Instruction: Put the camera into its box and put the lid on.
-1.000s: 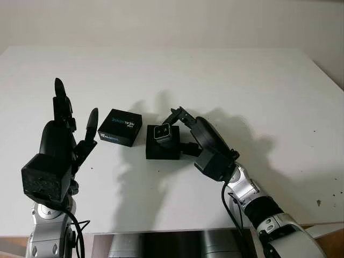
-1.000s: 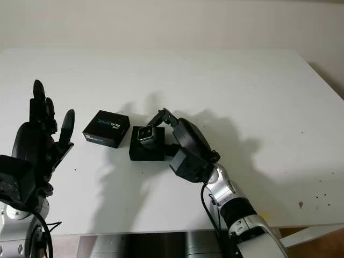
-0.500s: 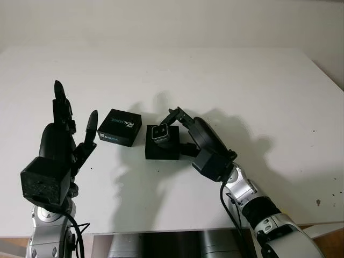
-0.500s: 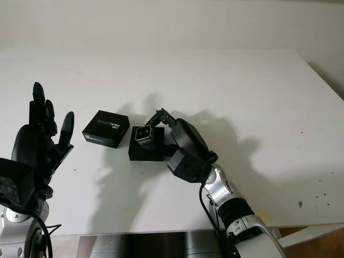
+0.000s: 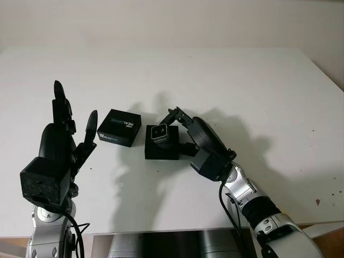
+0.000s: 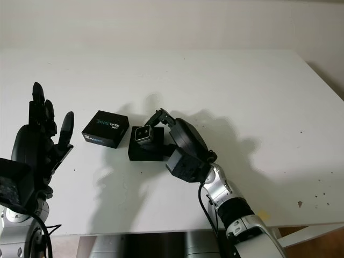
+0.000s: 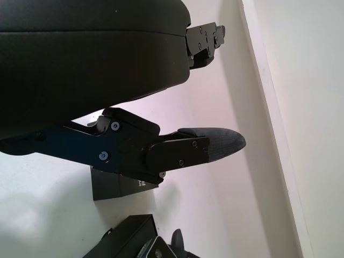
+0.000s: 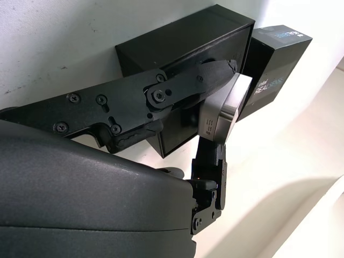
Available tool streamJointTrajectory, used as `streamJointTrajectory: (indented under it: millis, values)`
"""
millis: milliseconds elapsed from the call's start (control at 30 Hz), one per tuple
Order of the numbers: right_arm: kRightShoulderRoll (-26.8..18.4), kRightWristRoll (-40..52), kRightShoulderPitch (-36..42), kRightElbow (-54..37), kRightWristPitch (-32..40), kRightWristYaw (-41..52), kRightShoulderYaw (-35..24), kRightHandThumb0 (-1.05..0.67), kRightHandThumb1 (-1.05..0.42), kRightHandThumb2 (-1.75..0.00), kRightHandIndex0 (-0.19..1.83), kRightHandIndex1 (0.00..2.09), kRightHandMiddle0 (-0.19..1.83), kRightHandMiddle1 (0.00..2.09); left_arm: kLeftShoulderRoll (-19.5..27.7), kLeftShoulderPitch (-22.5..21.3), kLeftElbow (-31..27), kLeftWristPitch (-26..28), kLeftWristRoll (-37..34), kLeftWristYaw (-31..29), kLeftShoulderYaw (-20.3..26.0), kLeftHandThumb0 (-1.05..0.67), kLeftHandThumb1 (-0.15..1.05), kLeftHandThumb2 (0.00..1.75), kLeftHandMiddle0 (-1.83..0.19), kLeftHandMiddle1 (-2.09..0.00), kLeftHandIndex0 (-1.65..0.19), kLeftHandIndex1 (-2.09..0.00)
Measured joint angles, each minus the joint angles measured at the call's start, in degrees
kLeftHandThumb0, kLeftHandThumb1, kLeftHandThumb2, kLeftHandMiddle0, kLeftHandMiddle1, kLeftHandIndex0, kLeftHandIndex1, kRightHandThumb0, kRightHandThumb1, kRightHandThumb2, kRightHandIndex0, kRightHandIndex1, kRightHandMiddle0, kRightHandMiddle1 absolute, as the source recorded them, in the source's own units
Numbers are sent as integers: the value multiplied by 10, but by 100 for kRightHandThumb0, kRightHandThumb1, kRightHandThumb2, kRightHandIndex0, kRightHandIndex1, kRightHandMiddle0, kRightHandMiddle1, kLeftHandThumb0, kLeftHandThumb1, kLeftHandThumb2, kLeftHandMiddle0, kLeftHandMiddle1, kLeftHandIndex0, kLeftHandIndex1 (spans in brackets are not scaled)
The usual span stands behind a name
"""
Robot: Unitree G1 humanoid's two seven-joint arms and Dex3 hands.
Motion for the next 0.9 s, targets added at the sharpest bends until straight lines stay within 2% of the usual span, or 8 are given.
streamJointTrajectory:
  millis: [67, 100, 133, 200, 400, 900]
  values:
    - [-3, -1, 2, -5, 4, 1, 3, -52, -98, -5, 22, 4, 13, 113, 0, 1, 0, 0, 1, 0, 0, -60, 105, 49, 16, -6, 19, 0]
    - [-4, -1, 3, -8, 7, 2, 4, -57, -96, -5, 16, 4, 11, 83, 0, 1, 0, 1, 1, 0, 0, -59, 105, 49, 16, -6, 19, 0]
    - [-4, -1, 5, -12, 10, 3, 5, -59, -95, -5, 13, 4, 14, 62, 0, 1, -1, 1, 1, 0, 0, -59, 105, 49, 15, -6, 19, -1]
    - [-5, -1, 11, -22, 18, 5, 5, -63, -95, -5, 7, 3, 15, 38, 0, 2, -2, 2, 1, -1, 0, -58, 105, 50, 15, -6, 19, -1]
    - [-5, -1, 21, -38, 24, -4, 5, -63, -93, -5, 0, 3, 9, 22, 1, 7, -3, 4, 1, -2, 1, -59, 105, 49, 16, -5, 19, 0]
    - [0, 13, 27, -44, 29, -9, -3, -63, -91, -5, -4, 4, 8, 12, 2, 7, -5, 11, 1, -6, 1, -58, 105, 50, 16, -5, 19, 0]
